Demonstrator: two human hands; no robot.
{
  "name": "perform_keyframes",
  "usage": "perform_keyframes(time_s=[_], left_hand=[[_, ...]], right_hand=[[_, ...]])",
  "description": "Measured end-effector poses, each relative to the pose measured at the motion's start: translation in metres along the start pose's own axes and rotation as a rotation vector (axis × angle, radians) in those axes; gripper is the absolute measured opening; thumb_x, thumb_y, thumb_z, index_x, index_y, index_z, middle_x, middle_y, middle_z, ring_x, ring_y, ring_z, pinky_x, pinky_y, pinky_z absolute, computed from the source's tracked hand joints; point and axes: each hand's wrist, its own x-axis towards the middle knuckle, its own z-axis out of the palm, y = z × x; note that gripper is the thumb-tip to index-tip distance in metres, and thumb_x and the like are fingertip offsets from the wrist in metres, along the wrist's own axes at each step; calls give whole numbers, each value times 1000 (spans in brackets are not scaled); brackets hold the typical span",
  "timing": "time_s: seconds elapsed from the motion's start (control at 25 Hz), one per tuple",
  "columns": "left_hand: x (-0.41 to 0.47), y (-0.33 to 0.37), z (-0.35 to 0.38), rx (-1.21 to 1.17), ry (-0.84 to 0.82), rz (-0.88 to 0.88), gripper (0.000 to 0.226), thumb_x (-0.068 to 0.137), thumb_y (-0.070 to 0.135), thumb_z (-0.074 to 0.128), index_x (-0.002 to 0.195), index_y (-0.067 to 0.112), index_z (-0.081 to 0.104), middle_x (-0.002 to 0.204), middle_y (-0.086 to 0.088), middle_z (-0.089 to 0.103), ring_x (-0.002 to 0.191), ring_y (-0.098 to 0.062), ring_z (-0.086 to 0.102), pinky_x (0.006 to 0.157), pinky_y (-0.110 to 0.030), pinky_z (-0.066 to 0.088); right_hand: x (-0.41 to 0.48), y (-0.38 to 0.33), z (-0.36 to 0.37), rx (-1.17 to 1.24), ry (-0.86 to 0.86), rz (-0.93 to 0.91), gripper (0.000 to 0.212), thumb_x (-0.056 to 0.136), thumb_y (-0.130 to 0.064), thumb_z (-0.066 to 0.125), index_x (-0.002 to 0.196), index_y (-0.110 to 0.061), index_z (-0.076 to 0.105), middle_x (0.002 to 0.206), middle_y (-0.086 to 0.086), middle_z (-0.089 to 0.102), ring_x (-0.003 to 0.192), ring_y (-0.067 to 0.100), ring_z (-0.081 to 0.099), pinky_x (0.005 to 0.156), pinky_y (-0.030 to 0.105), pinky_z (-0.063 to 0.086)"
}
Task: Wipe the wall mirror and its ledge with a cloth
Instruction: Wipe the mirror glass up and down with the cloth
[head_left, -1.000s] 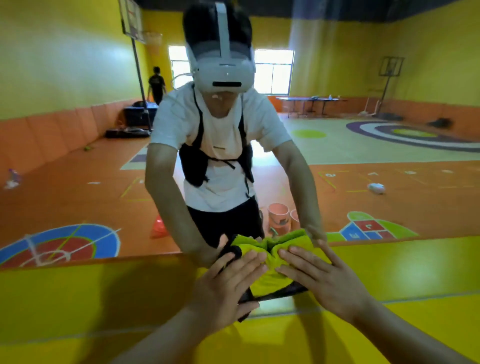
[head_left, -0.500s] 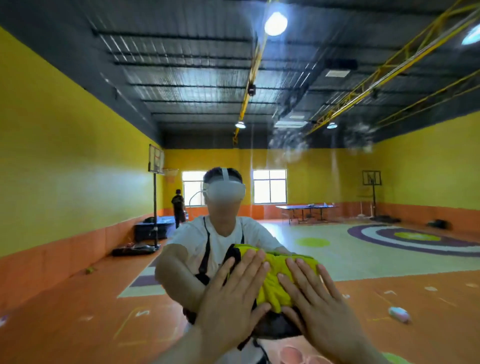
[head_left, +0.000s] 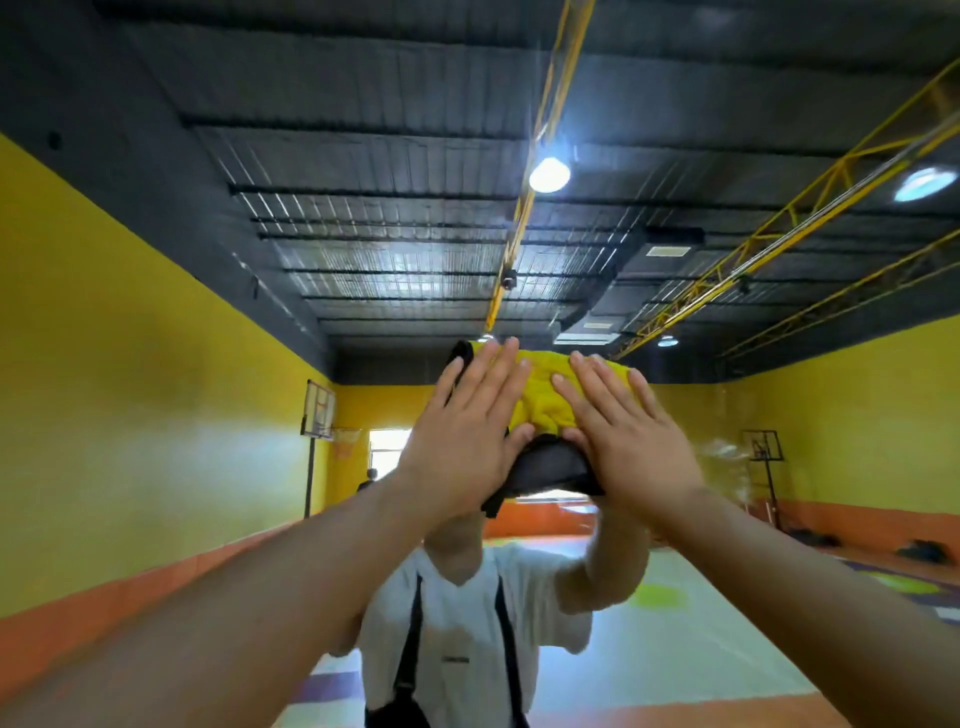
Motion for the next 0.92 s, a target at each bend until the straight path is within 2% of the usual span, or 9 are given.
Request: perform_keyframes(time_s=[0.12,0.2,0.28,0.4,0.48,0.56,0.64,0.72,0.92], left_hand=[[82,-34,-11,-12,-48,15,72,103,56,10,164,18,10,172,-1,-1,159,-17,-4,128,-43,2],[122,-52,-22,-20,-109,23,74,101,58,2,164,21,-1,172,2,-12,157,-15,-15,128,-43,-3],[137,-62,-33,-68,-151,69,71,104,57,9,164,21,0,171,4,-13,156,-12,-18,128,-40,-7],[134,-54,-45,-318,-141,-26,60,108,44,20,163,22,18,172,7,1,157,-7,-10,128,-34,-6],[133,-35,-45,-360,-55,-180,54,112,36,21,163,19,21,172,6,7,157,-7,-5,129,-35,-4],[133,-20,-35,-272,7,-291,55,112,36,15,164,18,14,172,4,5,157,-8,-6,129,-36,-3],[131,-18,-25,-149,51,-317,60,108,38,3,164,18,7,172,4,-1,157,-10,-8,129,-38,-1],[129,-18,-19,-115,74,-312,63,105,39,0,164,18,2,172,3,-6,157,-11,-12,129,-39,-2],[135,2,-10,-141,131,-306,61,105,41,7,164,25,9,173,4,-1,158,-14,-12,129,-43,-4]], right_hand=[[80,42,-9,6,-67,18,63,105,-52,19,158,-23,35,167,2,27,153,22,28,123,49,25],[117,65,-19,27,-131,-7,68,101,-59,9,161,-28,18,169,-3,10,157,18,12,127,49,18],[135,74,-36,95,-209,-24,69,99,-62,5,161,-31,9,169,-8,-3,157,13,-3,128,47,7],[146,58,-61,458,-256,179,58,109,-48,19,153,-20,43,167,-5,22,157,14,8,128,42,0],[156,32,-61,606,-85,396,45,110,-34,26,126,-13,62,150,6,51,150,28,31,126,47,11],[160,5,-48,535,40,510,34,108,-34,31,123,-16,55,145,11,50,147,33,33,125,49,9],[156,-10,-27,346,44,480,49,109,-41,23,152,-21,38,168,7,23,158,23,7,127,48,-4],[154,-6,-19,220,56,429,59,106,-46,13,162,-28,18,172,2,3,158,19,-7,127,48,-9],[145,22,-9,163,80,313,57,107,-44,15,162,-30,17,172,0,4,158,19,-6,127,48,-6]])
